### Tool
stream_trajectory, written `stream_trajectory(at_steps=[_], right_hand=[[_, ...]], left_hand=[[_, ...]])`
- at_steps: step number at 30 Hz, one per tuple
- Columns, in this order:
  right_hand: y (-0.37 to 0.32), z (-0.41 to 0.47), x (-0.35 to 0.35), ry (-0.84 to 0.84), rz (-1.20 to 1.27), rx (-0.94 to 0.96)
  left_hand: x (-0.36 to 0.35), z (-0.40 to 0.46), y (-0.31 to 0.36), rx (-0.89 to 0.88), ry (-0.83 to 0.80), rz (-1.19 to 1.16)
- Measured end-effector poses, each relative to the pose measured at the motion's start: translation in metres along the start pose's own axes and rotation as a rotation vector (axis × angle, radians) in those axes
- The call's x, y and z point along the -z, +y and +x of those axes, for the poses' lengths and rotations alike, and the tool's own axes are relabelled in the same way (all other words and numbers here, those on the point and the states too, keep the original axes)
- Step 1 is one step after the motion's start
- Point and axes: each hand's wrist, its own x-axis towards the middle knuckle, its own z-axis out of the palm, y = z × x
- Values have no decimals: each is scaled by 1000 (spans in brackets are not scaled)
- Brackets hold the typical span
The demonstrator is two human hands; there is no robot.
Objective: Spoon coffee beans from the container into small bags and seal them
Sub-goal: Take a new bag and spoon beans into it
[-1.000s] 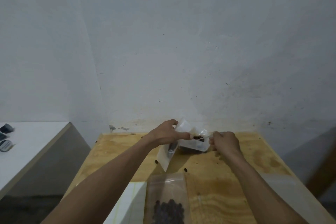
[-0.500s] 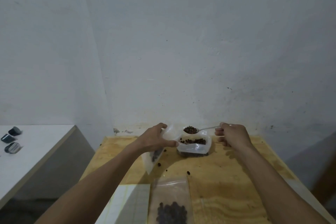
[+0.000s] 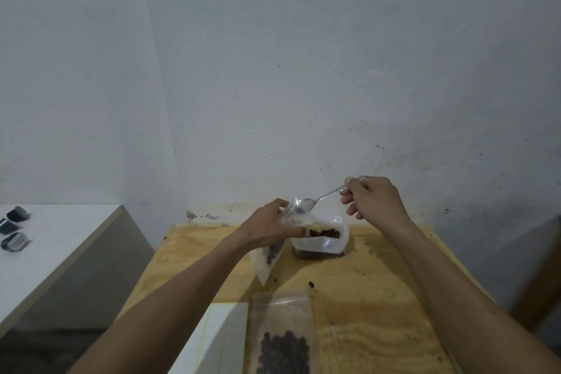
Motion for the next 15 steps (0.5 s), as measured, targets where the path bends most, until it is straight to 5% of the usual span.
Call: stream_trajectory(at_steps=[8, 15], right_hand=[[27, 5, 6, 144, -23, -55], [78, 0, -11, 15, -123, -271]], left_hand=[[4, -1, 4, 54, 81, -129], [6, -1, 8, 132, 147, -262]])
